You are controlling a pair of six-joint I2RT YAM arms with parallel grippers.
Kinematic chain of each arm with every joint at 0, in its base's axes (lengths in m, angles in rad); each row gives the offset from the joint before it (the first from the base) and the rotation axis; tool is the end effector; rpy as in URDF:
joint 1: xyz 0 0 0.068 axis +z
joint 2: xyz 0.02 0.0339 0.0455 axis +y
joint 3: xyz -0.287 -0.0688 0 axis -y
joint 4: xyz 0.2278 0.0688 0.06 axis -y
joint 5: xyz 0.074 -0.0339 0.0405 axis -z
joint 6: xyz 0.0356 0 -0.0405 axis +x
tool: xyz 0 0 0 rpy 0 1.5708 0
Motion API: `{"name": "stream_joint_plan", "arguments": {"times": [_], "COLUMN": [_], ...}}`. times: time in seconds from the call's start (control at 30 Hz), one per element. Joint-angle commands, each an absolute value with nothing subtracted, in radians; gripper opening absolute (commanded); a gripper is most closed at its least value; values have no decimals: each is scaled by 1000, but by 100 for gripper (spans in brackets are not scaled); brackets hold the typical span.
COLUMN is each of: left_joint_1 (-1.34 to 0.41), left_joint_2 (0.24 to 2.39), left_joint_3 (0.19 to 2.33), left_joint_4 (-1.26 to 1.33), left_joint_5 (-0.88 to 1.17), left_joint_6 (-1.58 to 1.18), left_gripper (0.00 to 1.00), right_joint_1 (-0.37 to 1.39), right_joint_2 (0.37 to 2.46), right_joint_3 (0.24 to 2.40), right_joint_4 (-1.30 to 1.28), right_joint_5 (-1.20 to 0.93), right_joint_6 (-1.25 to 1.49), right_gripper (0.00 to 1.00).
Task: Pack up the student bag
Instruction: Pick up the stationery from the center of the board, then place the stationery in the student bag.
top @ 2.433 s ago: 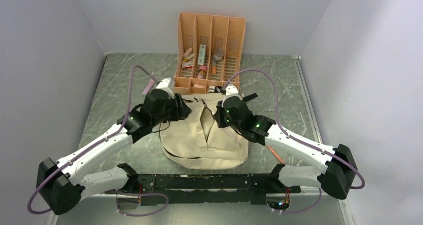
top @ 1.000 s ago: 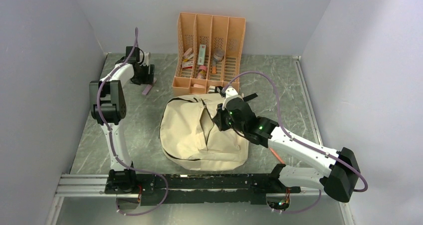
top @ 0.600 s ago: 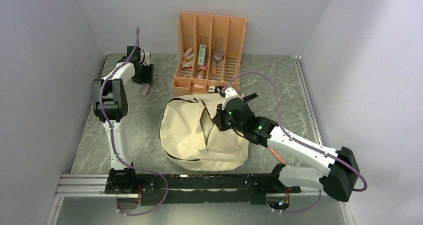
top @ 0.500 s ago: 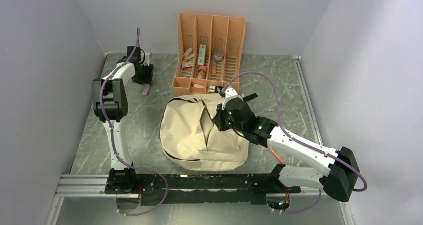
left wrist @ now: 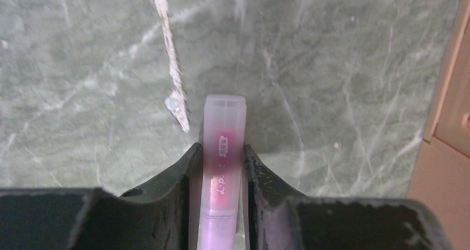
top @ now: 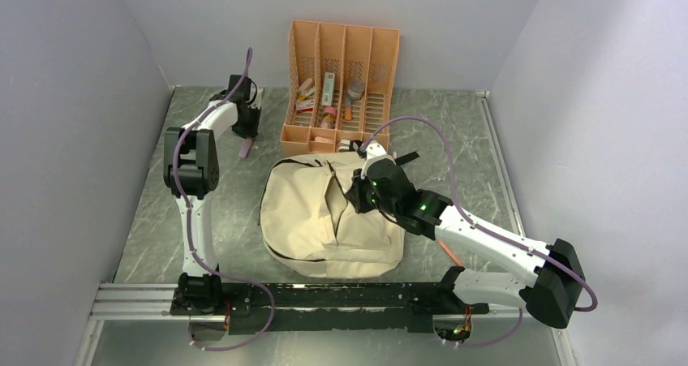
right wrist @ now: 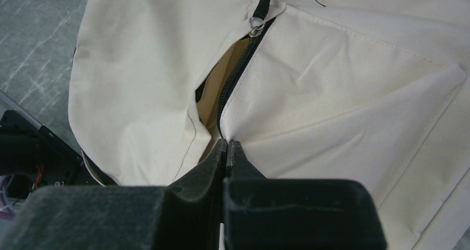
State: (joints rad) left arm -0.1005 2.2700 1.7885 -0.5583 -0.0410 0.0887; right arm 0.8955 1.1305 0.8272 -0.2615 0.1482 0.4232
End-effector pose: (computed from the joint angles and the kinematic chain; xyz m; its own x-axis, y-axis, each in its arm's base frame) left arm 0.4876 -0.0477 0.1864 -0.8475 0.1744 -0.5013 0.1553 0.9846 0.0801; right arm 0.1449 0.1725 0.3039 -0.5901 -0.0870 -0.8026 -0.4954 0.8241 0.2748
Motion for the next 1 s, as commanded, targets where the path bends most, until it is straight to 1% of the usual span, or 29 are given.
{"name": "stream_joint_plan", "arguments": {"times": [0.0,0.1,0.17,0.33,0.43,0.5,0.6,0.8,0.97], "left_joint_1": [-119,-133,-139,-159,-182,-220,-294,-435,-518], "left_joint_2": [2182,2085,1992,1698,1522,1393,1258,1085,1080], "left_joint_3": [1793,1790,1751,1536,1369,1256,1113,914,867], "left_joint_4": [-664,-693,-687,-594,-534,-491,-447,-398,-403], "left_joint_5": [-63,-46,-15,124,231,293,347,385,383], "left_joint_6": [25,-33,-72,-143,-198,-244,-339,-541,-570], "left_gripper": [19,17,15,12,10,8,5,5,5], "right_joint_1": [891,890,891,891,890,890,889,888,888], "right_joint_2": [1107,1122,1130,1127,1122,1118,1110,1105,1096], "right_joint_3": [821,827,833,838,840,843,851,867,845], "right_joint_4": [-255,-252,-248,-220,-204,-195,-199,-238,-235], "right_joint_5": [160,165,164,189,204,216,240,271,274], "right_joint_6": [427,423,425,445,446,445,440,425,449], "right_gripper": [0,0,0,0,0,0,0,0,0]}}
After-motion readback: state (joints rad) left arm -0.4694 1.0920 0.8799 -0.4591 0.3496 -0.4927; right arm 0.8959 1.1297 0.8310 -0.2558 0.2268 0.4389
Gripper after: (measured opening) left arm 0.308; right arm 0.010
